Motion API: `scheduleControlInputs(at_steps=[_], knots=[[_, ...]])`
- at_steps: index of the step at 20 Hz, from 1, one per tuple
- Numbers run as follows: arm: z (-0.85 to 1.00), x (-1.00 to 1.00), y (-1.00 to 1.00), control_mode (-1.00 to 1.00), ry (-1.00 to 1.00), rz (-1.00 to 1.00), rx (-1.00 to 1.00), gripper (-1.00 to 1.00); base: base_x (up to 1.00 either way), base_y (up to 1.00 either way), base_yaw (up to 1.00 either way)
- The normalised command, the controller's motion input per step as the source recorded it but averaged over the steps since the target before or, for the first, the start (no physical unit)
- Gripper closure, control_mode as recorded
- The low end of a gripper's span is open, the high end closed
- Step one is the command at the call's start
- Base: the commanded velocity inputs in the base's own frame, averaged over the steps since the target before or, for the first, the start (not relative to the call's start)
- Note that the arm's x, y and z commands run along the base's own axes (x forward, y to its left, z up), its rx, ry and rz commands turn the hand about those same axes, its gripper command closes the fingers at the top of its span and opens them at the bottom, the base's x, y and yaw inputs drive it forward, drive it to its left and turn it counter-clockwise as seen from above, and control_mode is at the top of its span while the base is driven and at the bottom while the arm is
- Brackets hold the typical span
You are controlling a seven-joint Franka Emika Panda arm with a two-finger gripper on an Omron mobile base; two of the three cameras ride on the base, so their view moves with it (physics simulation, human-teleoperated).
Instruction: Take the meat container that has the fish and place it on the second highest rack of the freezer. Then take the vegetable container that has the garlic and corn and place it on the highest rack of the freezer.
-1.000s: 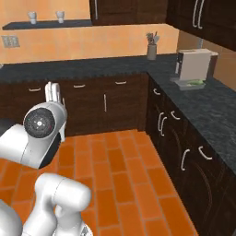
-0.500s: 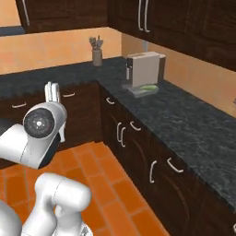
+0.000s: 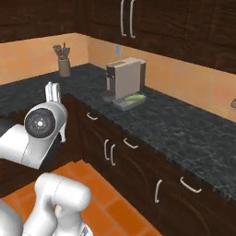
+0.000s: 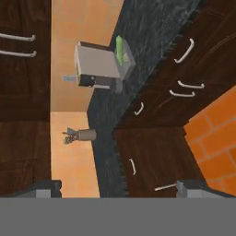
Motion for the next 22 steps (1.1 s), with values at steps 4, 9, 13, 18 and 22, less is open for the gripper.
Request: scheduleControlInputs(at_steps=[4,9,13,18,22], knots=[[0.0,0.0,0.0,1.0,0.0,0.0,0.0,-1.0,0.99,0.83,-0.54],[0.0,0.0,0.0,1.0,0.0,0.0,0.0,-1.0,0.78,0.75,-0.53],[0.0,0.0,0.0,1.0,0.0,0.0,0.0,-1.0,0.6,0.4,-0.48],[0.0,0.0,0.0,1.0,0.0,0.0,0.0,-1.0,0.65,0.45,-0.34],[0.0,0.0,0.0,1.0,0.0,0.0,0.0,-1.0,0.64,0.17,-0.06]])
